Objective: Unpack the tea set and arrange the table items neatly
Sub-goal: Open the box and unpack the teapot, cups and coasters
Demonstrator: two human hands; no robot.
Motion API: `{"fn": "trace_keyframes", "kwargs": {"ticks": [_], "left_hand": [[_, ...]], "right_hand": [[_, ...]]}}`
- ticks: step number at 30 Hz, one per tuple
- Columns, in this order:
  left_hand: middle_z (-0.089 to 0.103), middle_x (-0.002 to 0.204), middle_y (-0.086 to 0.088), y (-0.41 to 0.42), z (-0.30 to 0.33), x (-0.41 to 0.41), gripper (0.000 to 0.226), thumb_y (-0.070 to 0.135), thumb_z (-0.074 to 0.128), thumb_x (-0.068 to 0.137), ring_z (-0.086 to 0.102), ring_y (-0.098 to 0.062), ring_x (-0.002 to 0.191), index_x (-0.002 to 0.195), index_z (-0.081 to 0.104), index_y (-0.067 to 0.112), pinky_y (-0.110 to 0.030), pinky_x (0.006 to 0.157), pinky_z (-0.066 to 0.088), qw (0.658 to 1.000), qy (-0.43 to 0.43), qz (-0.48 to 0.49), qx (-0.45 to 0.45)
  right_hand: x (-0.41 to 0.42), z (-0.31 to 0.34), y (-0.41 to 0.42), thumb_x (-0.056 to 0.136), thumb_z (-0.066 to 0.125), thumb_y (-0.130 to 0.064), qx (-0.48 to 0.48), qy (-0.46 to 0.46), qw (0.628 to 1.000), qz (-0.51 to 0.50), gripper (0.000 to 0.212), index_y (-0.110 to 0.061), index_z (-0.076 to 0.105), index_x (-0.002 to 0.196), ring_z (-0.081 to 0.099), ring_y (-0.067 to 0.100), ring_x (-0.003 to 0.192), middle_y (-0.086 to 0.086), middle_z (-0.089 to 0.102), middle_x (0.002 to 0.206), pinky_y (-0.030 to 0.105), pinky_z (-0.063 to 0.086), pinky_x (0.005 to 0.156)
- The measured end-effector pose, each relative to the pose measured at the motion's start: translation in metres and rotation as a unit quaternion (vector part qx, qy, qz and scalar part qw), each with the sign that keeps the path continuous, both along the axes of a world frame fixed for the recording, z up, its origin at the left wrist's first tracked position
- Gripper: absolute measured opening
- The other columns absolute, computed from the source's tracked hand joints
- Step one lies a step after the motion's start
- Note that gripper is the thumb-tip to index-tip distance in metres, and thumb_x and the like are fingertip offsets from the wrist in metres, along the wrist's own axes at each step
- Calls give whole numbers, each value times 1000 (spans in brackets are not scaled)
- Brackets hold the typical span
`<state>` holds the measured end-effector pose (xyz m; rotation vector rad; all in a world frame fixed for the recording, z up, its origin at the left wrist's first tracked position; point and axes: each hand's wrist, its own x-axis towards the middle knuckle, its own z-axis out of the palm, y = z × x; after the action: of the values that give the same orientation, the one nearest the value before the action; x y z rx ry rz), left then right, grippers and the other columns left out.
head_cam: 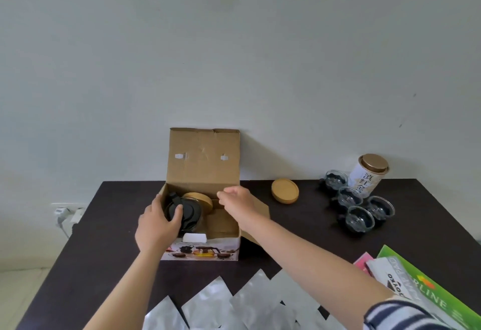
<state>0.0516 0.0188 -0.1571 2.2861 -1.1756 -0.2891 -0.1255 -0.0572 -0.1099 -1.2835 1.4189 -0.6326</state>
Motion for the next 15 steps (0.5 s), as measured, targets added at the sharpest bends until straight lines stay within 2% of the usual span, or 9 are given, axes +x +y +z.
{"fn": "trace_keyframes", "kwargs": {"ticks": [2, 4, 7, 9, 12, 14, 15], "left_hand": [[55, 128, -7, 1, 1, -1, 68, 59, 47, 85, 54, -29, 113, 141, 33, 23, -45, 79, 54, 1000, 7, 1, -2], [53, 131, -6, 1, 1, -1, 68, 58, 47, 86, 51, -29, 117, 142, 32, 22, -44, 81, 52, 1000, 13, 3, 2], [50, 135, -7, 1, 0, 2, 71, 58, 46, 86, 49, -30, 120, 143, 29, 21, -44, 82, 52, 1000, 17, -1, 6], [49, 136, -7, 0, 0, 3, 71, 58, 46, 86, 48, -30, 121, 144, 28, 21, -43, 82, 52, 1000, 18, -1, 7], [47, 139, -7, 0, 0, 4, 71, 57, 46, 87, 46, -29, 123, 145, 26, 21, -42, 83, 50, 1000, 17, -3, 13], [46, 139, -7, 1, -1, 4, 71, 57, 46, 87, 46, -29, 123, 144, 26, 21, -42, 82, 50, 1000, 16, -8, 12], [46, 138, -7, 1, -1, 4, 70, 57, 46, 87, 46, -28, 122, 144, 26, 20, -41, 81, 50, 1000, 16, -10, 12]], "right_hand": [[28, -10, -7, 82, 68, -34, 117, -41, 991, -48, 54, -6, 54, 126, 59, 26, 109, 12, 62, 121, 36, 49, 95], [43, -20, -13, 79, 72, -38, 195, -72, 975, -73, 73, -9, 41, 137, 51, 28, 120, 10, 51, 135, 40, 42, 104], [58, -28, -21, 75, 74, -50, 254, -69, 962, -66, 95, -13, 26, 148, 33, 32, 137, 11, 32, 151, 46, 28, 114], [67, -34, -25, 70, 76, -56, 266, -67, 960, -58, 104, -13, 23, 149, 25, 34, 141, 12, 26, 155, 48, 23, 114], [79, -39, -31, 64, 79, -59, 262, -55, 961, -67, 111, -11, 26, 148, 28, 35, 139, 14, 30, 152, 48, 25, 113], [86, -42, -34, 62, 82, -56, 261, -58, 961, -73, 106, -9, 34, 144, 42, 34, 129, 15, 43, 142, 44, 36, 108], [89, -42, -35, 62, 83, -52, 261, -63, 960, -80, 100, -7, 38, 140, 50, 32, 119, 15, 50, 135, 40, 43, 99]]}}
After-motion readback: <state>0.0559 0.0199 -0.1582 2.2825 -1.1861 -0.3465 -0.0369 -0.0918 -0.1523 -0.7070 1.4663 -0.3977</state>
